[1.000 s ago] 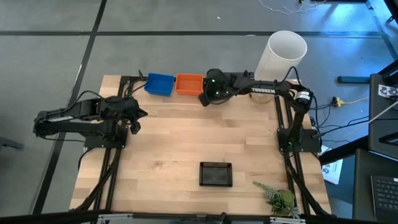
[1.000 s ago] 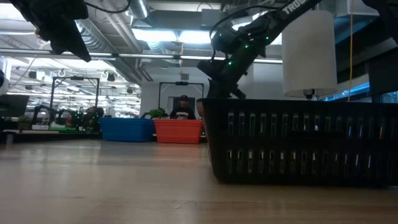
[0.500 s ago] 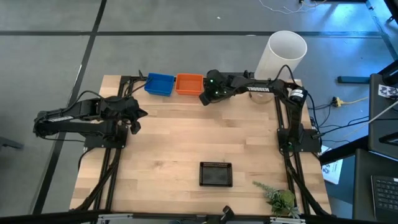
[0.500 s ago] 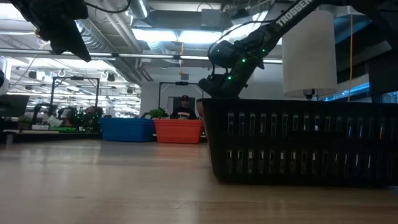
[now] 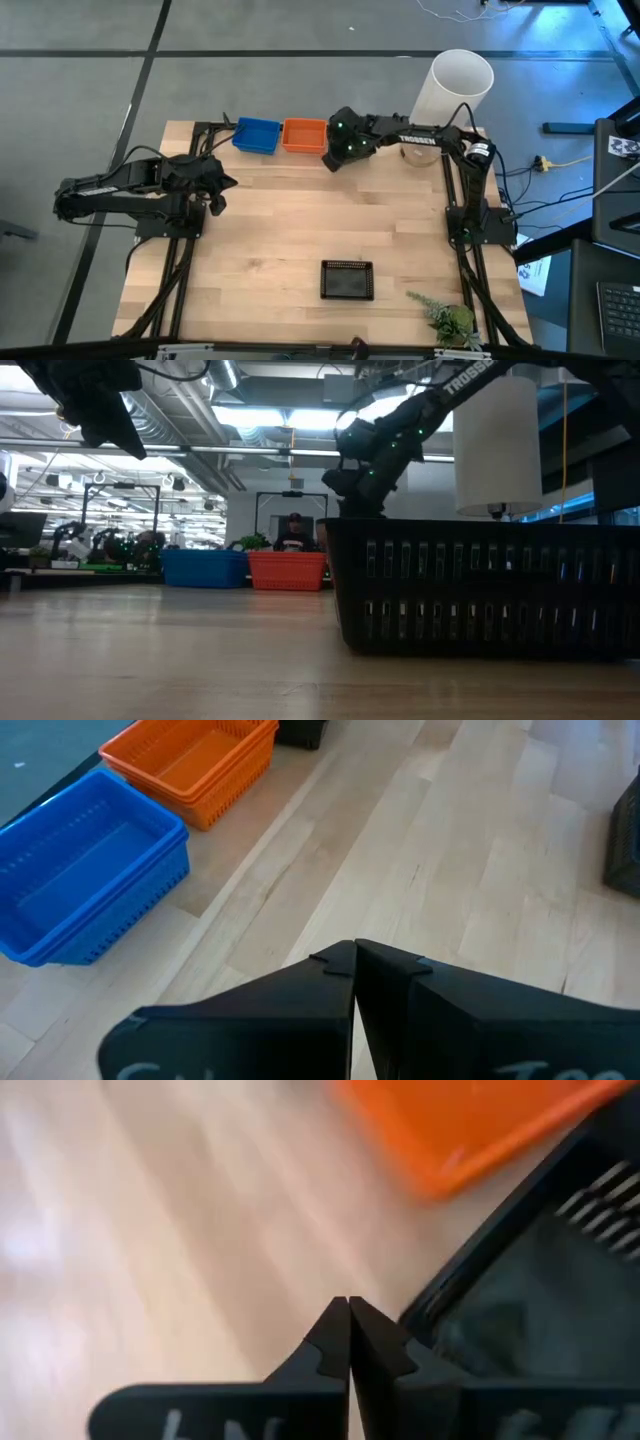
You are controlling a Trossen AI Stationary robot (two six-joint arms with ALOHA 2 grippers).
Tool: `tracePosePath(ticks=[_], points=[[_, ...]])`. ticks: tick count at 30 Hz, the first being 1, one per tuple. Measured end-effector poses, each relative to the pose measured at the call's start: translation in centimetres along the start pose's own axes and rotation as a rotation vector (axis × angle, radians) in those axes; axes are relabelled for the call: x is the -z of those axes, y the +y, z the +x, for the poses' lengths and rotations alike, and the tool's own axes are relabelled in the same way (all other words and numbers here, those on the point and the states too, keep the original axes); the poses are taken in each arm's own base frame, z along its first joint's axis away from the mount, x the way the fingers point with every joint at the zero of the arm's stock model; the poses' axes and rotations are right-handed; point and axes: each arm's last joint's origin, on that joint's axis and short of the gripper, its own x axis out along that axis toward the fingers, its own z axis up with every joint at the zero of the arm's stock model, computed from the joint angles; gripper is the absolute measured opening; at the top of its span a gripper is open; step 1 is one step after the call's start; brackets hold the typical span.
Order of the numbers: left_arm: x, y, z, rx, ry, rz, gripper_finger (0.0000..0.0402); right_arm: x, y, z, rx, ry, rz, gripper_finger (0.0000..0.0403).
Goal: Stack baskets by color
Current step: Stack the middle black bin on the top black bin
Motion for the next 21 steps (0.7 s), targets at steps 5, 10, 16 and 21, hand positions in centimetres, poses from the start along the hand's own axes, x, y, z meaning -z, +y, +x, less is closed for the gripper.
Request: tracePosePath(ticks=[5, 10, 16, 21], points=[[0.0, 0.0, 0.0, 0.0, 0.0, 0.0, 0.0, 1.5, 0.8, 0.2, -0.019, 0.131, -0.087, 0.0], [0.0, 0.0, 0.0, 0.0, 0.0, -0.004, 0.0, 1.5, 1.0, 0.4, 0.037, 0.119, -0.112, 0.0], [0.0, 0.0, 0.0, -0.001, -0.001, -0.008, 0.0, 1.8, -1.0, 1.8, 0.086, 0.155, -0.071, 0.0], [0.0, 0.0, 0.0, -0.001, -0.001, -0.008, 0.0, 1.8, -1.9, 2.4, 0.147, 0.153, -0.055, 0.0]])
